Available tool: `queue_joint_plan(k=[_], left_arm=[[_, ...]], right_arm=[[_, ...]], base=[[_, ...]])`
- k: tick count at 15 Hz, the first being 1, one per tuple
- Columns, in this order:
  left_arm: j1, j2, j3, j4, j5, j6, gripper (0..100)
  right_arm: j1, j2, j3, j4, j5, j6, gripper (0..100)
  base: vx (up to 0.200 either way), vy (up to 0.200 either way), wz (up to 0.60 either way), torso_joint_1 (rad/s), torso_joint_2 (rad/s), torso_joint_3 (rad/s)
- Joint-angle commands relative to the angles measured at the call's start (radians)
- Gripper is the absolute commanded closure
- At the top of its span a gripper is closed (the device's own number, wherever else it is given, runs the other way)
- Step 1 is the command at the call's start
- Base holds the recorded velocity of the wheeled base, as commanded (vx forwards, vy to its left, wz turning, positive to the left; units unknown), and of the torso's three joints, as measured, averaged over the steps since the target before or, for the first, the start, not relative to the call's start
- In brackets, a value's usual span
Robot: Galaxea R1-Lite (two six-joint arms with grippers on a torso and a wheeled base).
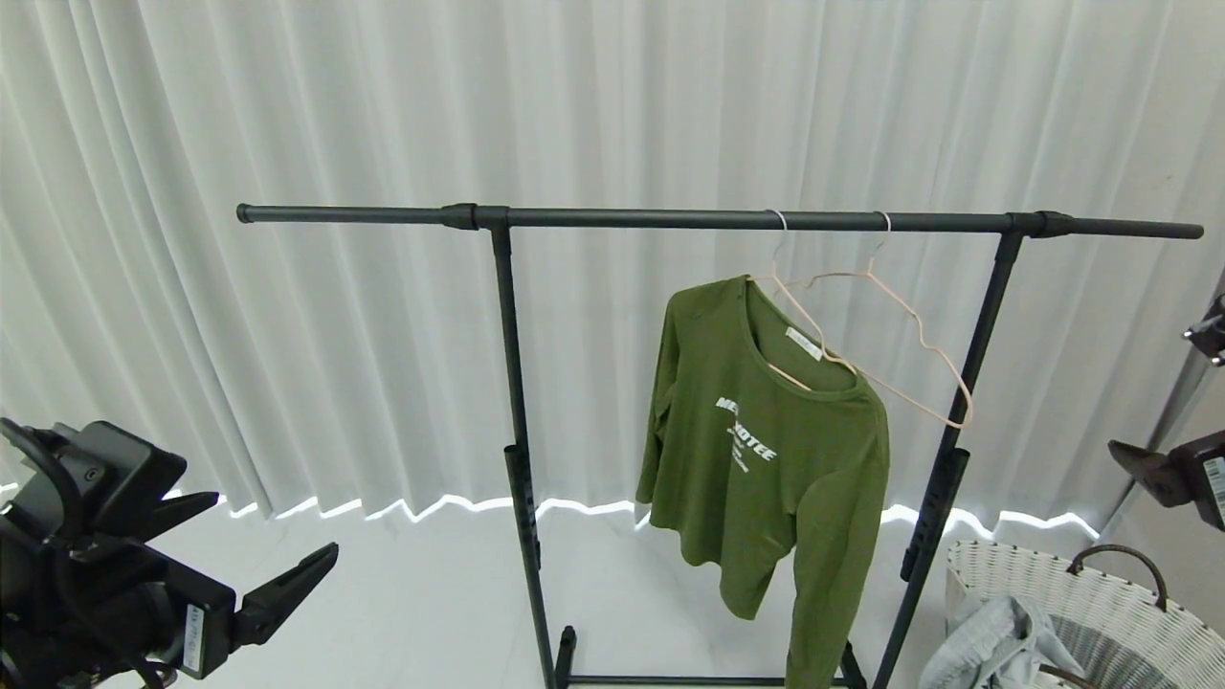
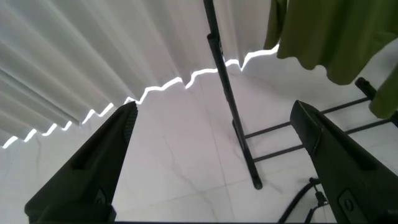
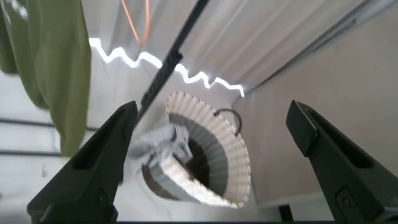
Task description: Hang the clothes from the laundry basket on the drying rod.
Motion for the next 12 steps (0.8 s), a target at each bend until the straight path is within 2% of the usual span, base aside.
queue_joint_plan(k=[1,3,9,12], left_arm=[[0.006,-0.001,0.002,-0.001,0.0,-0.001,0],[0.005,-0.001,0.0,-0.001,0.0,0.0,0],[0.005,-0.006,0.017,0.001,0.0,0.006,0],[0.003,-0.01,0.019,0.001,-0.002,0.006,0]], right_arm=[[-0.02,-0.001,0.025,0.001,0.0,-0.005,0],[-0.035,-0.004,0.051,-0.001,0.0,-0.005,0],[-0.049,-0.006,0.073,-0.024,0.0,-0.053,0],[-0.05,-0.004,0.073,-0.024,0.0,-0.054,0]], base=[[-0.2,0.0,0.0,0.007,0.01,0.007],[-0.2,0.0,0.0,0.002,0.0,0.002],[0.0,0.0,0.0,0.0,0.0,0.0],[0.0,0.0,0.0,-0.121,0.28,0.159]])
